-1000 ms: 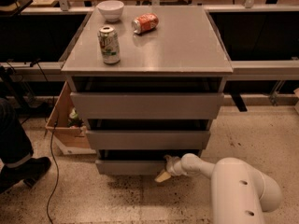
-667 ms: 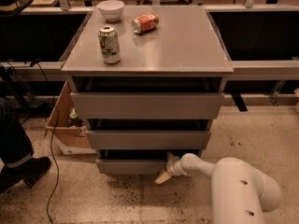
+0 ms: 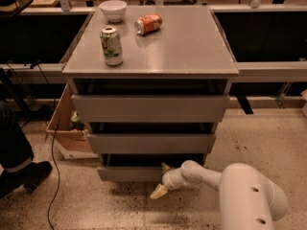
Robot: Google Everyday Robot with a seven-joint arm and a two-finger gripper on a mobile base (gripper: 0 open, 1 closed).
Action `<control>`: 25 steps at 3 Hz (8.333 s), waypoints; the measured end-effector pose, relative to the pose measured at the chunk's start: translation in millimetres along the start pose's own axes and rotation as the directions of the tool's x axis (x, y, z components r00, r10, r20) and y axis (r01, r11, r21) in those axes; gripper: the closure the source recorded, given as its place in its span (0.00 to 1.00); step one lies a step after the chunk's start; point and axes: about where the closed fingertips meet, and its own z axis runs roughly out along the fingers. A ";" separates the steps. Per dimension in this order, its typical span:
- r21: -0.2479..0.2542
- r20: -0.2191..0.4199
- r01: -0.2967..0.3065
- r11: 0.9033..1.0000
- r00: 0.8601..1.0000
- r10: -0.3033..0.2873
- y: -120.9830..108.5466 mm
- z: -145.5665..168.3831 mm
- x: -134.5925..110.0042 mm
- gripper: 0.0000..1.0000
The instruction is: Open bottom drawer
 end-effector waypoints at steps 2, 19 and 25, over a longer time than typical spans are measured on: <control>0.000 0.000 0.000 1.000 1.000 0.000 -0.1 -7.4 -6.4 0.80; -0.064 -0.017 -0.146 0.987 0.989 0.145 -39.5 -43.4 54.3 1.00; -0.296 0.017 -0.261 0.919 0.960 0.279 55.5 -44.6 63.3 1.00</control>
Offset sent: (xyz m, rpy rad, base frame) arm -0.0653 0.0351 0.0097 0.0497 0.1210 0.1886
